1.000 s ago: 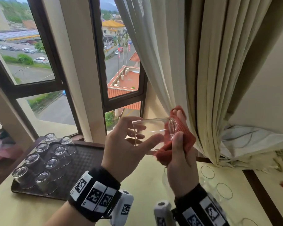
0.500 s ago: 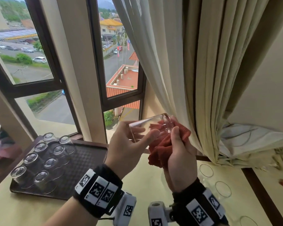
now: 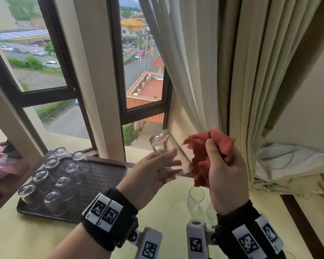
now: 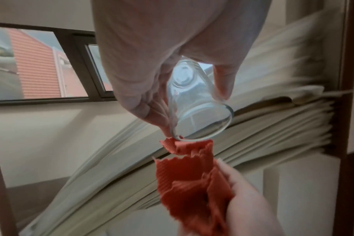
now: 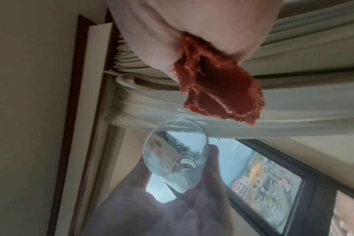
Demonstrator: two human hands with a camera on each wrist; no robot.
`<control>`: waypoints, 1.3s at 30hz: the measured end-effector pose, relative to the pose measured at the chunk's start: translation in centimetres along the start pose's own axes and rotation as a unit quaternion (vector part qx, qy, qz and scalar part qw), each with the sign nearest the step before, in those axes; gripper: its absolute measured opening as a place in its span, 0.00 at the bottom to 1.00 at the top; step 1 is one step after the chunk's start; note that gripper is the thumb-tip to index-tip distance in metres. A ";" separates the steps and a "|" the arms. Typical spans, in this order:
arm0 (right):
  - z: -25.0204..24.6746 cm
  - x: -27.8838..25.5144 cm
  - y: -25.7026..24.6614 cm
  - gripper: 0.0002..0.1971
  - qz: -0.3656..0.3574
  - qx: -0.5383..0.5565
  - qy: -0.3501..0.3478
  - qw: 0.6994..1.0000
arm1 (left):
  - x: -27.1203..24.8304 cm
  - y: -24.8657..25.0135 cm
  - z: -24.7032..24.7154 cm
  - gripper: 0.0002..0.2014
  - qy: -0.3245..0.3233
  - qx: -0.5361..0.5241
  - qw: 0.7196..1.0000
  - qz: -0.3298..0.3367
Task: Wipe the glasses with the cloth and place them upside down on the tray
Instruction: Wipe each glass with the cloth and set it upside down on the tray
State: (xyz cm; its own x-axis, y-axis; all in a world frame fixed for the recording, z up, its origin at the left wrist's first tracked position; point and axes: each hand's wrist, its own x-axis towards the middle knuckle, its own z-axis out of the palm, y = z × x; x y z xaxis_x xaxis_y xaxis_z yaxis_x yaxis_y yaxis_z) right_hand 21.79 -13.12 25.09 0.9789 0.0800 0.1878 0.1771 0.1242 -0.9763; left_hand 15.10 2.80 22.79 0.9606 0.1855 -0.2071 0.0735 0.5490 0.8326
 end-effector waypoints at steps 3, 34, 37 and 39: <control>-0.2 -1.2 -0.6 0.18 -0.108 -0.051 0.039 0.992 | 0.1 1.0 -0.3 0.31 0.023 -0.109 0.994 -0.007; 2.7 -3.2 -2.2 0.10 0.196 0.096 -0.391 0.894 | -0.8 2.7 -0.3 0.24 -0.061 -0.013 0.993 0.101; 2.1 -2.8 -1.3 0.16 -0.002 -0.140 -0.378 0.915 | -0.4 3.6 -0.9 0.18 -0.032 0.001 0.989 0.141; 2.1 -2.4 -0.3 0.16 -0.276 -0.362 -0.340 0.823 | -0.3 3.8 -1.4 0.15 -0.019 0.026 0.989 0.145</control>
State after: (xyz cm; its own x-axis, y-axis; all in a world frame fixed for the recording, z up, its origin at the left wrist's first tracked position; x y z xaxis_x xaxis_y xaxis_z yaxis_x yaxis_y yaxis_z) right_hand 19.22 -11.27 25.14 0.4899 0.7748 0.3996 0.8306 -0.2756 -0.4840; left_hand 14.70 5.98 25.25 0.9529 0.2966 0.0624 -0.1930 0.4353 0.8794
